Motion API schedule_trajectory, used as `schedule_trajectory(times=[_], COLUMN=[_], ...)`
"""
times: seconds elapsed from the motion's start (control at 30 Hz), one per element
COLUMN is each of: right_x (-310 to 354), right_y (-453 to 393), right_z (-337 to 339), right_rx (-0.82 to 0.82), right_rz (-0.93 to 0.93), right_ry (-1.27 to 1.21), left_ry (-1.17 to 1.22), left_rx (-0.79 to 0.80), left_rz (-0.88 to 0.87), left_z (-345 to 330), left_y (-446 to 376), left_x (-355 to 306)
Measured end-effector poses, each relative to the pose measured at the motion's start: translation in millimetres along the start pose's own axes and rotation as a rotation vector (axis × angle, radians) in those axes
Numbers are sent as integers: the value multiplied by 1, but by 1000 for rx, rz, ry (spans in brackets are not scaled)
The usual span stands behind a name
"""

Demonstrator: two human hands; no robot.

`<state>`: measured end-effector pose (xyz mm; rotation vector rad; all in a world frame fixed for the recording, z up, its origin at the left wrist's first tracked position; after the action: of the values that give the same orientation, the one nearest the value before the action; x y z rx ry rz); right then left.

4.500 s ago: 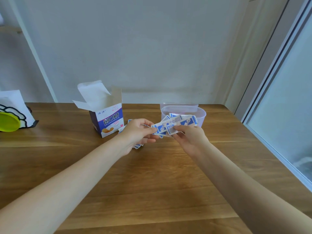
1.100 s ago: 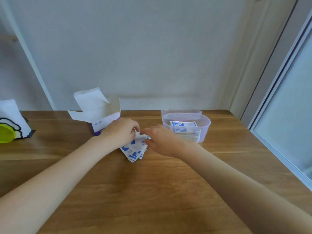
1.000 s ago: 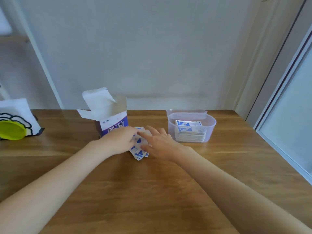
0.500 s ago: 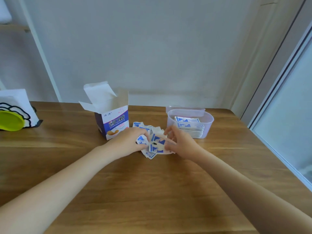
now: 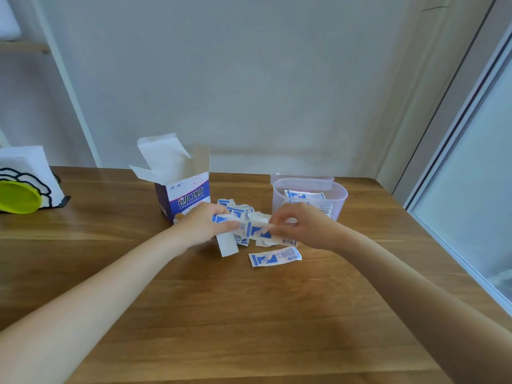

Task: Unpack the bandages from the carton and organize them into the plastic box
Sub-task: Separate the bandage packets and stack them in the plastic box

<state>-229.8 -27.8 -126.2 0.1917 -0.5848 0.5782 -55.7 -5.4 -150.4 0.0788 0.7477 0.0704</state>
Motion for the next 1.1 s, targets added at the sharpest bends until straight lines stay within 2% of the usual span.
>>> schedule_trajectory(times=[0.2, 0.27, 0.37, 0.5, 0.63, 0.77, 0.87, 0.93, 1.0, 1.1], right_x=[7, 5, -4, -16, -23, -16, -5, -2, -8, -22], right_y=[-6, -6, -4, 2, 6, 10, 11, 9, 5, 1], right_z=[-17, -18, -6, 6, 4, -15, -25, -29, -29, -20], right_rx=[-17, -48, -138, -162, -173, -14, 111, 151, 114, -42], right_rz=[-78, -82, -113, -169, -265, -316, -290, -271, -267, -297], right_ry=[-394, -429, -339, -386, -712, -1095, -1342, -1315, -1208, -972], left_ry=[135, 186, 378, 383, 185, 134, 112, 100, 114, 395], left_rx=[80, 114, 158, 23, -146, -167, -239, -275, -250, -183], left_rz=[-45, -44, -34, -51, -202, -329, -365, -356, -348, -259], left_z=[-14, -17, -16, -3, 9, 4, 3, 4, 2, 1], left_y=[4, 6, 9, 10, 13, 19, 22, 24, 23, 18], left_x=[-17, -18, -13, -8, -20, -38, -46, -48, -47, -34])
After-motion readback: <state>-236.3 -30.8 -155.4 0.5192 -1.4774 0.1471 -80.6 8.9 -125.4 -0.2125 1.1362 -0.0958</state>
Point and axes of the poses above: each hand's wrist, its own y-axis away from the middle knuckle, its own z-axis out of the back of the hand, x = y × z, the point moved 6 cm from there along -y, towards the middle knuckle
